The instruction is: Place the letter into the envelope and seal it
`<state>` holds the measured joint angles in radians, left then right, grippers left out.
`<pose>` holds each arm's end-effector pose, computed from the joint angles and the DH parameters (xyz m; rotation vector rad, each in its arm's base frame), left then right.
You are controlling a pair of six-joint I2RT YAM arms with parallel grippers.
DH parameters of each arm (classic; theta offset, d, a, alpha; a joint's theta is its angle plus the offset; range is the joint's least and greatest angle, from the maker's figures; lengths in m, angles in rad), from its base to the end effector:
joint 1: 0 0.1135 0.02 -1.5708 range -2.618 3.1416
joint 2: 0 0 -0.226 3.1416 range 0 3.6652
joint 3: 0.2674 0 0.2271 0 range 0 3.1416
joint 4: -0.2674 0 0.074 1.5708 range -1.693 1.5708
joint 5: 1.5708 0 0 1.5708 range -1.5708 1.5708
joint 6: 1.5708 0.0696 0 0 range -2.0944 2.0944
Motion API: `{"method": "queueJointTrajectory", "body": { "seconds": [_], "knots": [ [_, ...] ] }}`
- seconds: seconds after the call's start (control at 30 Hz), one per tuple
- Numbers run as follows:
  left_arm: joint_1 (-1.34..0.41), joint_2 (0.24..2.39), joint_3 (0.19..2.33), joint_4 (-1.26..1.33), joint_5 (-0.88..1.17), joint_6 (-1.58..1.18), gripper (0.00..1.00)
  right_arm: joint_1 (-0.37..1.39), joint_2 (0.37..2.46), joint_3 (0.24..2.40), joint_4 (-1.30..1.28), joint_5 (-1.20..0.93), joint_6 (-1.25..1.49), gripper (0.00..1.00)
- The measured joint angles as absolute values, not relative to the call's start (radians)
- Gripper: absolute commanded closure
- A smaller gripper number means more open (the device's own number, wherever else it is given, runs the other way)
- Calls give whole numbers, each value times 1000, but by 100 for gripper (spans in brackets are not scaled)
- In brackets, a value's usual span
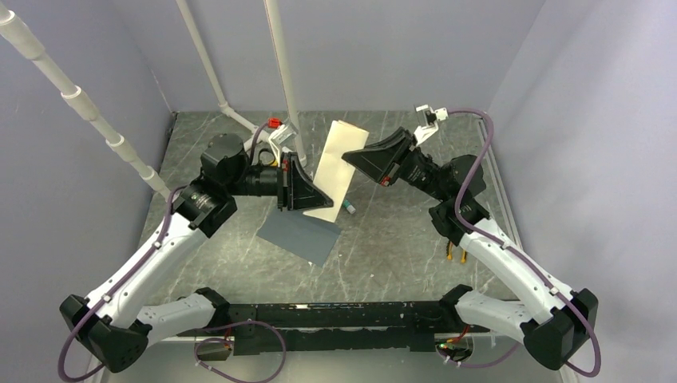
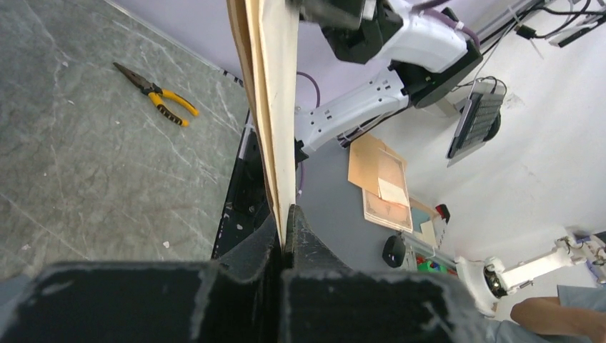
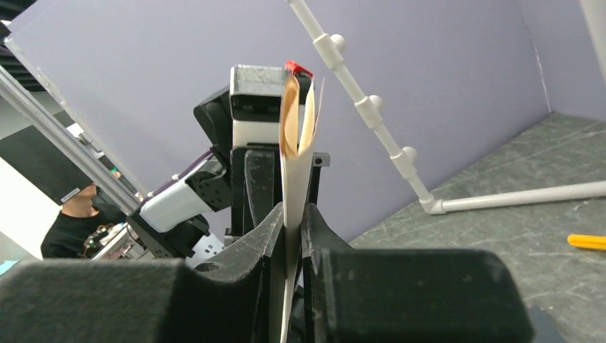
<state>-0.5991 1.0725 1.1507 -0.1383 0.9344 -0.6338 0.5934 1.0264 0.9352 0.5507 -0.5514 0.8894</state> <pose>0.1673 -0.1820 0.3820 0.7857 1.7309 -1.6415 0.1836 0.1678 0.4057 -0.3712 1.2932 1.5871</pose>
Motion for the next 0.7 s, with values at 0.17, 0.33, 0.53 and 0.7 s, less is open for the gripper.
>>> {"method": "queueJointTrajectory", "body": {
  "seconds": [0.17, 0.33, 0.53, 0.7],
  "knots": [
    [-599, 1013, 1137, -184, 945, -586, 98, 589, 1035, 984, 552, -583, 891, 94],
    [-599, 976, 1133, -212, 945, -542, 78, 590, 1037, 996, 554, -609, 900, 100],
    [-599, 974, 1129, -244, 941, -537, 27, 585, 1039, 996, 574, -579, 917, 100],
    [-599, 955, 1018, -1, 866, -696, 35, 584, 1027, 983, 629, -492, 927, 100]
  ]
}}
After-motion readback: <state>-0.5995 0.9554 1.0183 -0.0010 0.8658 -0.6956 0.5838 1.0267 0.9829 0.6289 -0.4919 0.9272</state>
